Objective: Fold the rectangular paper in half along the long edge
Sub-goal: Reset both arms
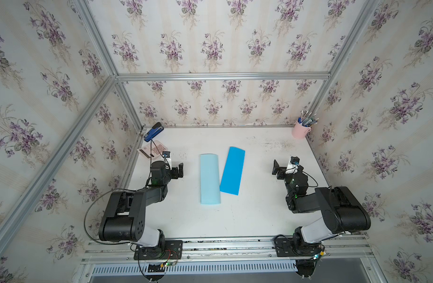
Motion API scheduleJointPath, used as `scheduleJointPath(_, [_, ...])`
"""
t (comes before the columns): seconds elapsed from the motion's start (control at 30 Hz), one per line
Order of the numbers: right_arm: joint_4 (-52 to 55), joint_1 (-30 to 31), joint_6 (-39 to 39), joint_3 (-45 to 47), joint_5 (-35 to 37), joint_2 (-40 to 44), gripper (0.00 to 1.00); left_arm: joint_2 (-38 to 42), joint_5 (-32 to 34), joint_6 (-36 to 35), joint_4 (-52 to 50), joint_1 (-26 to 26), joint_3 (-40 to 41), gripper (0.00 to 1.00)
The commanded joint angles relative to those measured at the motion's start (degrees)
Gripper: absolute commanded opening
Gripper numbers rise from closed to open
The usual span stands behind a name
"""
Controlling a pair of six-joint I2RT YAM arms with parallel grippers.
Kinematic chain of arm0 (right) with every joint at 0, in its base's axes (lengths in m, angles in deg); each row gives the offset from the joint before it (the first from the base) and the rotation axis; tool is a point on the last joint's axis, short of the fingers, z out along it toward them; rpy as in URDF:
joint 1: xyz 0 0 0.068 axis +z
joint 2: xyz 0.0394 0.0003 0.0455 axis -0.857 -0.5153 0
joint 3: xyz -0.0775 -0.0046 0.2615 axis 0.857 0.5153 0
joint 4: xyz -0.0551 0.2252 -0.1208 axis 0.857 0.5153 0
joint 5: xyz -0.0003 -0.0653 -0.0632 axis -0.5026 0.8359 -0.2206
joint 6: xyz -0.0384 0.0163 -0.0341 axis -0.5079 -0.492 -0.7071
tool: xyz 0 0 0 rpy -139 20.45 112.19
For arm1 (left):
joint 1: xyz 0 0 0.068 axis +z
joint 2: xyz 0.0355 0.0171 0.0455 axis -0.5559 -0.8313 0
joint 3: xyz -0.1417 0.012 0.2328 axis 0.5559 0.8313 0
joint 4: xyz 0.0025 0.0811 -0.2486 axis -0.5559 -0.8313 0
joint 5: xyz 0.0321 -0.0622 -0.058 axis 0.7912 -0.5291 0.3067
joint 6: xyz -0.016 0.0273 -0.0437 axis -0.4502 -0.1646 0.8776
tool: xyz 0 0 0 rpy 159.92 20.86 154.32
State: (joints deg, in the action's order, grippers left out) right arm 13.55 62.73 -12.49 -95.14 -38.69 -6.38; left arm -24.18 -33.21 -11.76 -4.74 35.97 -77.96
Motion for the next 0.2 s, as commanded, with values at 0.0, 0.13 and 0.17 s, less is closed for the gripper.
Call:
scheduleJointPath(0.0, [-0.46, 0.03, 0.44, -0.03, -0.47, 0.05, 1.0, -0.33, 0.95, 0.0, 2.12, -0.09, -0.49, 1.0])
scheduleJointPath(0.13, [-0.64, 0.03, 0.44, 0.09, -0.56, 0.03, 1.0, -0.07, 1.64, 0.3, 1.92, -0.09, -0.36, 1.0])
scheduleJointPath(0.17, [-0.62, 0.03, 0.44, 0.09, -0.54, 0.08, 1.0, 0.04, 1.65, 0.3, 1.75, -0.08, -0.42, 1.0])
